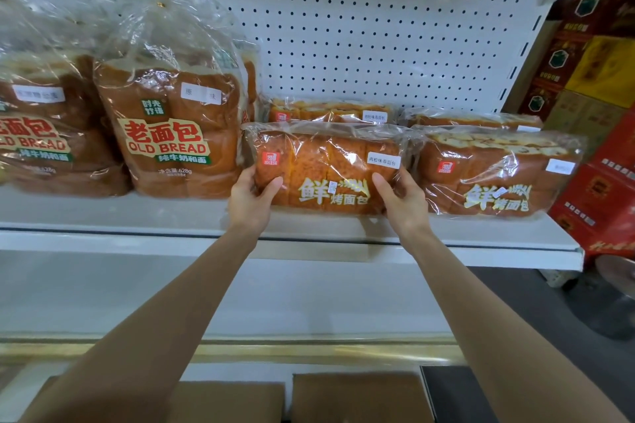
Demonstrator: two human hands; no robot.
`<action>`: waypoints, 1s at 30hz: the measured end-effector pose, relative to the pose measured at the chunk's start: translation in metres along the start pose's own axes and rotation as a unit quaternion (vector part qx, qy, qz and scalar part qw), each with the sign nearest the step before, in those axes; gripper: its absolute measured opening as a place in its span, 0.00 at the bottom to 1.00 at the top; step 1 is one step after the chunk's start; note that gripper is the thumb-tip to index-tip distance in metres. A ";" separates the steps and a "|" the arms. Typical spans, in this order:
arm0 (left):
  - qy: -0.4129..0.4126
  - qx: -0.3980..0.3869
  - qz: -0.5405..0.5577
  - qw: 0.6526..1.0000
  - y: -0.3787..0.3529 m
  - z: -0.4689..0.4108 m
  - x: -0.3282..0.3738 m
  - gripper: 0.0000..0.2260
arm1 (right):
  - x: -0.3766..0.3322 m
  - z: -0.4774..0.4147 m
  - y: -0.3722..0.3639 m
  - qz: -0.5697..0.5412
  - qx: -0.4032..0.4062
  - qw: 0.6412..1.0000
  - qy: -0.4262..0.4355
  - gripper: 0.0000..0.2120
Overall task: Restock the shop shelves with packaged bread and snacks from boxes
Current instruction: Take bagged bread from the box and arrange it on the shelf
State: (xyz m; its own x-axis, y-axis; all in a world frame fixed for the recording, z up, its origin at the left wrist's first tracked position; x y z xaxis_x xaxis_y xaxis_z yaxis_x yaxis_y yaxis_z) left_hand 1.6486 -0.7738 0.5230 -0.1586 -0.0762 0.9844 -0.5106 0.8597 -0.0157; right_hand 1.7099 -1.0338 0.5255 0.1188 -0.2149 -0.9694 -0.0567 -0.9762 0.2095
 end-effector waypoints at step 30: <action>0.003 0.010 -0.049 0.999 -0.004 -0.028 -0.008 0.20 | 0.002 -0.030 -0.007 0.075 0.017 0.997 -0.010 0.22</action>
State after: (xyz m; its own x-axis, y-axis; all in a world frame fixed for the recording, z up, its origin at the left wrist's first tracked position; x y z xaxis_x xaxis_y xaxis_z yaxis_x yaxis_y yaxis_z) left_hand 1.6761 -0.7627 0.5204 -0.1015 -0.1562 0.9825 -0.5400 0.8381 0.0775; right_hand 1.7403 -1.0280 0.5259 0.0866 -0.3574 -0.9299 -0.1056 -0.9315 0.3481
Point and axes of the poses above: each hand's wrist, its own z-axis away from the middle knuckle, its own y-axis out of the back of the hand, x = y × z, the point moved 7 cm from there along -z, towards the middle knuckle, and after that the axes turned 4 degrees about z, right-handed, at the moved point
